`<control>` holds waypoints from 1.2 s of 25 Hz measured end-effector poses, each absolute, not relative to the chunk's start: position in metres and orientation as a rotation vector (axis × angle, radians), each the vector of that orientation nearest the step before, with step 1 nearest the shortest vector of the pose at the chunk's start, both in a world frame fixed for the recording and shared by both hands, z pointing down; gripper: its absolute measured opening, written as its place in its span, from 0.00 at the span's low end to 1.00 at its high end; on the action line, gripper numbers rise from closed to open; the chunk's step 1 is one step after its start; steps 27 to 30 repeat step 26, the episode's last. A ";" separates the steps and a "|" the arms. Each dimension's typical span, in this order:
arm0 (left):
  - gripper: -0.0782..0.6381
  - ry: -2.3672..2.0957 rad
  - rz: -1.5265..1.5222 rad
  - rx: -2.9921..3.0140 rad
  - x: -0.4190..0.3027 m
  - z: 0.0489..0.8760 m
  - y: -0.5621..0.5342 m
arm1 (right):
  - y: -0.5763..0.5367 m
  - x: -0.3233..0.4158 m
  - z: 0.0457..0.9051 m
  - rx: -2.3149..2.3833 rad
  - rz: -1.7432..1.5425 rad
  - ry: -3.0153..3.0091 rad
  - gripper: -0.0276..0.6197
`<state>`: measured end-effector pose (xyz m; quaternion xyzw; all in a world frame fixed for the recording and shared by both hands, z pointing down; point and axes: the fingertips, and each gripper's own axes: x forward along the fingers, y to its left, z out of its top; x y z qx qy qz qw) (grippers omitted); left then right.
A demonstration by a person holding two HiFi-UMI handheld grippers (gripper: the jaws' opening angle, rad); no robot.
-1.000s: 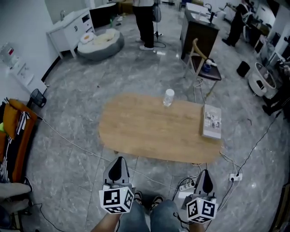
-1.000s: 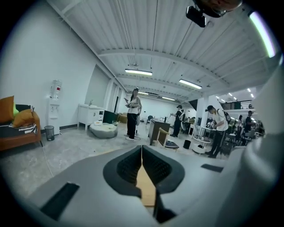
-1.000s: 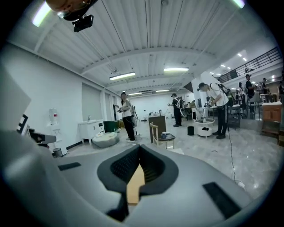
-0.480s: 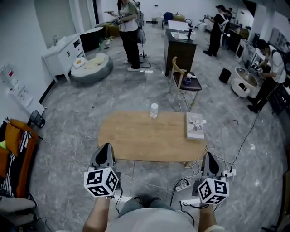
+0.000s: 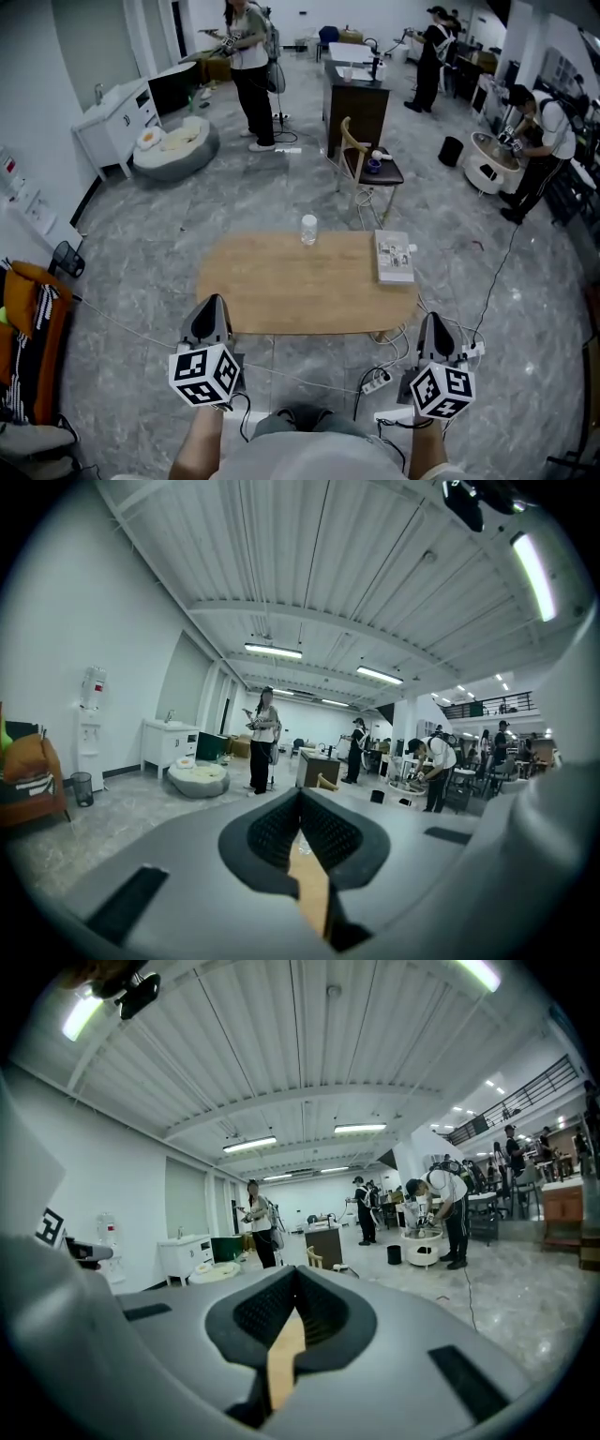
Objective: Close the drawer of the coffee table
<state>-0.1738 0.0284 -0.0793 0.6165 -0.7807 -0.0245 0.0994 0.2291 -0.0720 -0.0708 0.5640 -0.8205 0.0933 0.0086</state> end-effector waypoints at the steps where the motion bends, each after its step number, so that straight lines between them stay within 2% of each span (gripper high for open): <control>1: 0.10 -2.308 -0.073 1.827 -0.175 -0.080 0.028 | -0.071 0.229 -0.072 1.771 0.271 -2.547 0.04; 30: 0.10 -2.265 -0.100 1.794 -0.175 -0.066 0.023 | -0.065 0.231 -0.071 1.766 0.230 -2.501 0.04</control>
